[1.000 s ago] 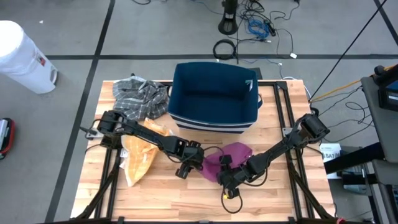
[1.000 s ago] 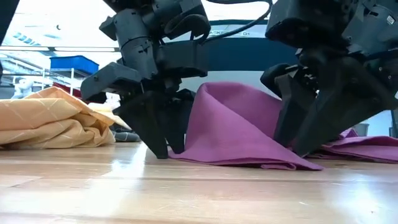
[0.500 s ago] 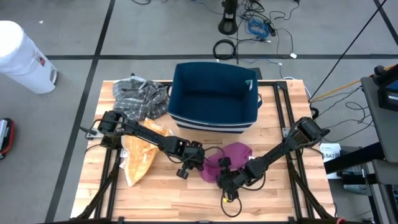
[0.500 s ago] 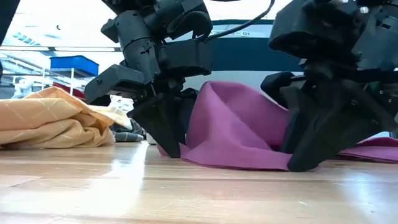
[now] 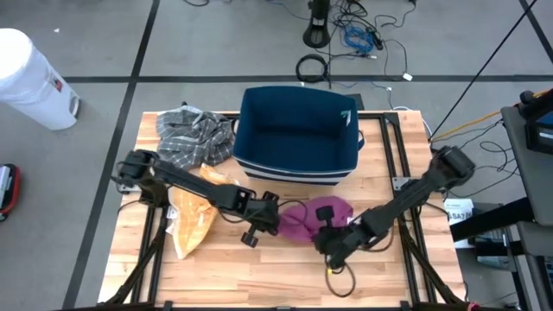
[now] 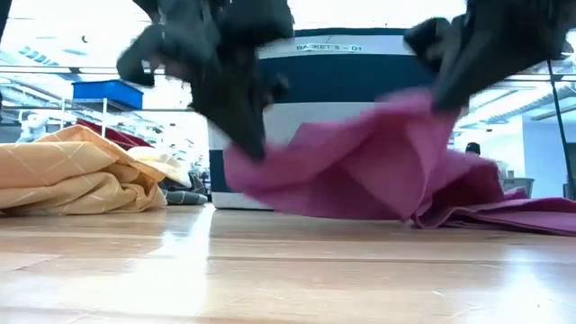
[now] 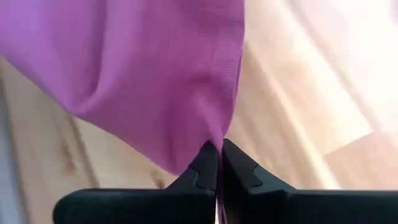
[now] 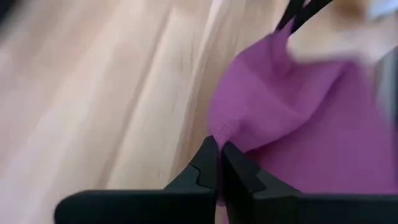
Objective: Fold towel
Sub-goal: Fold the purple towel
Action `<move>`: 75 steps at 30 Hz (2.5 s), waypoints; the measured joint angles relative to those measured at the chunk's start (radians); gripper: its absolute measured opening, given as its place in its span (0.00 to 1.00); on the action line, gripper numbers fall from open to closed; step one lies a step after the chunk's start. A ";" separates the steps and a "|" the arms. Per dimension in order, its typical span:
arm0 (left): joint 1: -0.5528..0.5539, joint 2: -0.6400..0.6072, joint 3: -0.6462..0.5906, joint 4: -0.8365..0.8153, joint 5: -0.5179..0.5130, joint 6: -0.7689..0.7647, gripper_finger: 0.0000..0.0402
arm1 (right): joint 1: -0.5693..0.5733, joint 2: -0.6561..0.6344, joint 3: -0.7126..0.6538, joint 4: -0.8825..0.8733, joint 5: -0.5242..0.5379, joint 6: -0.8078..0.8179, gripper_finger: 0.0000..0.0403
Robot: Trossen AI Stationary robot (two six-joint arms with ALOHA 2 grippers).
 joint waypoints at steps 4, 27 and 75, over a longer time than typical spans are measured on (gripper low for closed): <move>-0.016 -0.120 0.000 0.016 0.001 0.000 0.01 | 0.000 -0.121 0.002 0.007 0.006 -0.029 0.00; -0.089 -0.345 0.119 0.016 -0.194 0.075 0.00 | -0.001 -0.240 0.265 -0.232 0.012 -0.173 0.00; -0.382 -0.342 0.593 -0.216 -0.396 0.384 0.00 | 0.101 -0.191 0.792 -0.460 -0.125 -0.487 0.00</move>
